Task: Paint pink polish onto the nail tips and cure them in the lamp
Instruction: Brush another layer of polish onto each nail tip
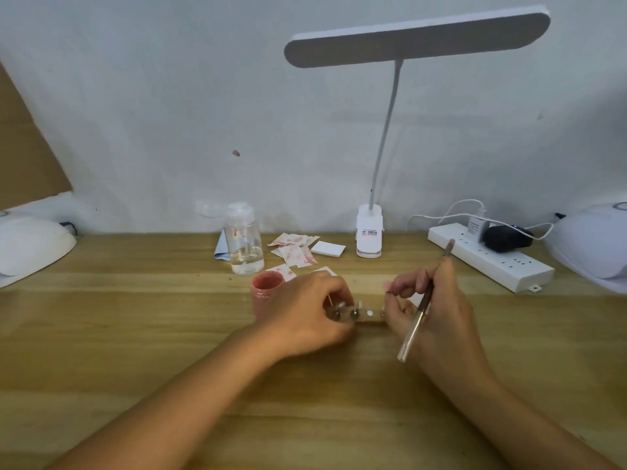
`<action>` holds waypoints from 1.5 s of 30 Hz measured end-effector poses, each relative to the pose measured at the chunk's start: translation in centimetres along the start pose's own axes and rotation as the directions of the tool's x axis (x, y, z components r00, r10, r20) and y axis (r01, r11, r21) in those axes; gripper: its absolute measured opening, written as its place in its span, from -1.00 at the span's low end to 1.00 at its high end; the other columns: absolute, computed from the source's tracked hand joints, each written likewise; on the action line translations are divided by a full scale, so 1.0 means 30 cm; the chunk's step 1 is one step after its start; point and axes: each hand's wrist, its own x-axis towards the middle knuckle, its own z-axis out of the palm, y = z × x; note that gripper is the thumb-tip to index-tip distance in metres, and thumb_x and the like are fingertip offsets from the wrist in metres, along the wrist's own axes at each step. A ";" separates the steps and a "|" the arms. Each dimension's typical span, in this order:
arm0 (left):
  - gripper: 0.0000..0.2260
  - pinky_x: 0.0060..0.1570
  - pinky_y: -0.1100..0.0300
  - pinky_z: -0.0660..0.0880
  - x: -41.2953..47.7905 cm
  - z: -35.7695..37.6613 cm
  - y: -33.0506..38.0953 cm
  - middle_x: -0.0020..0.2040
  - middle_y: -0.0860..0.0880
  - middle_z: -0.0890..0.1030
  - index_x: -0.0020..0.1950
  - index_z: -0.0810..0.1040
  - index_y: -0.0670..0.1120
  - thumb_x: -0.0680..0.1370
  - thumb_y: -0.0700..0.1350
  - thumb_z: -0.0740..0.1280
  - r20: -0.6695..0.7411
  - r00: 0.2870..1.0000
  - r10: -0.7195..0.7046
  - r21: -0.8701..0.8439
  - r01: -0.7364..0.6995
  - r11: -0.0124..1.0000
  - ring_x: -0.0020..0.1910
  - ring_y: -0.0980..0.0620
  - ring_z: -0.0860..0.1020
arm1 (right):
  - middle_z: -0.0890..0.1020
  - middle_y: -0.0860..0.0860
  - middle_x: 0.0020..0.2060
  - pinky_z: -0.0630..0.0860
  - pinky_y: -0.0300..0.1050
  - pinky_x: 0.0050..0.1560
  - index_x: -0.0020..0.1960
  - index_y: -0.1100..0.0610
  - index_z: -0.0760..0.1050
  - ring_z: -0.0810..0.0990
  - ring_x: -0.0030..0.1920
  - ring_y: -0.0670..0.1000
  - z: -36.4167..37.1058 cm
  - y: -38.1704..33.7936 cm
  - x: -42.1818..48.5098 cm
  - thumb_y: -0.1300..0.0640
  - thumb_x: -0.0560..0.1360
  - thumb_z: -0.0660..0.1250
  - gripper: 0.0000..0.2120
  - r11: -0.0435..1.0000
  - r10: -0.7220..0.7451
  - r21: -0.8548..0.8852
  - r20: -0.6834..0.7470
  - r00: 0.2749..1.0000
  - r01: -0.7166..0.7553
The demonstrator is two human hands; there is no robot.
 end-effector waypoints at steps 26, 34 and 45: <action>-0.82 -0.14 0.18 0.46 -0.057 0.070 -0.003 -0.20 0.16 0.51 -0.17 0.50 0.15 0.27 0.12 0.34 -0.098 0.995 0.013 -0.120 -0.025 0.992 -0.13 0.22 0.45 | 0.51 -0.29 -0.26 0.16 -0.21 -0.03 -0.15 -0.01 0.23 0.37 -0.10 -0.14 0.015 0.019 -0.019 0.19 0.39 0.46 -0.62 0.907 -0.113 -0.361 0.284 0.952 0.215; -0.82 -0.19 0.26 0.30 -0.054 0.065 0.005 -0.22 0.17 0.50 -0.17 0.46 0.16 0.29 0.16 0.30 -0.041 0.999 0.004 -0.057 -0.006 0.998 -0.17 0.20 0.44 | 0.48 -0.27 -0.26 0.34 -0.08 0.01 -0.15 -0.01 0.24 0.45 -0.09 -0.08 0.011 0.007 -0.016 0.29 0.33 0.47 -0.58 0.930 -0.116 -0.317 0.232 0.966 0.188; -0.71 -0.08 0.26 0.39 -0.073 0.065 0.014 -0.06 0.23 0.47 0.03 0.39 0.19 0.35 0.21 0.24 -0.108 0.992 0.066 -0.024 -0.069 0.997 -0.03 0.22 0.41 | 0.53 -0.15 -0.20 0.44 0.09 -0.09 -0.15 0.12 0.29 0.51 -0.14 0.00 0.013 -0.020 -0.020 0.31 0.31 0.49 -0.62 0.929 -0.240 -0.262 0.114 0.964 0.262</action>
